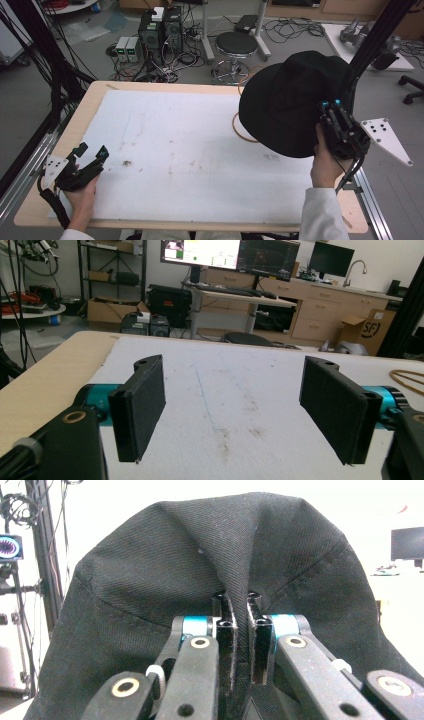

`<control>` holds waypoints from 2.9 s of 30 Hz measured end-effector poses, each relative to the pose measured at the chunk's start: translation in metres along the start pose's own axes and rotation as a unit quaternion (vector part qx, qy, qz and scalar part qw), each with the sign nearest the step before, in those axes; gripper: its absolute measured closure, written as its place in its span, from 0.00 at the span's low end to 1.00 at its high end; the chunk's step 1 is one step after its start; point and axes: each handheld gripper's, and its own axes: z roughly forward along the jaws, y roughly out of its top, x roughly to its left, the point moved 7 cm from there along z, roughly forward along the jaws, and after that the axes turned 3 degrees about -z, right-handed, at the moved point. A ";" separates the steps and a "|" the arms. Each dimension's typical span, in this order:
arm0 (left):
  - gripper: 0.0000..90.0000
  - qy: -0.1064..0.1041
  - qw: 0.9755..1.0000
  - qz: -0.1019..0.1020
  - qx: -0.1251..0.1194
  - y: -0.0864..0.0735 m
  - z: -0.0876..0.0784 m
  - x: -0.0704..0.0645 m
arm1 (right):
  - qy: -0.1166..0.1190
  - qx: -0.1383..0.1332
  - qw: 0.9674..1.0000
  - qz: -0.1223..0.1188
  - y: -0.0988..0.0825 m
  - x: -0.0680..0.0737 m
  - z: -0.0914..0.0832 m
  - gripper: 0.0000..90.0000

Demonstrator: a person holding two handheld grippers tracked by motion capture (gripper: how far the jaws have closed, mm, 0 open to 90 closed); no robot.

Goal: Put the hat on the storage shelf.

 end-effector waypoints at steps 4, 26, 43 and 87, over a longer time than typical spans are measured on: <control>0.29 0.000 1.000 0.003 0.003 -0.001 0.000 0.000 | -0.004 -0.007 1.000 0.007 -0.001 -0.002 0.006 0.96; 0.29 0.006 1.000 -0.002 0.000 0.000 -0.004 0.003 | -0.018 -0.024 0.999 0.012 -0.004 0.008 0.071 0.96; 0.29 0.004 1.000 -0.009 -0.002 0.000 -0.003 0.000 | -0.023 0.020 1.000 0.006 -0.040 0.008 0.104 0.96; 0.30 0.019 1.000 -0.011 -0.008 0.003 -0.008 0.009 | 0.010 0.107 0.994 0.004 -0.085 0.020 0.107 0.93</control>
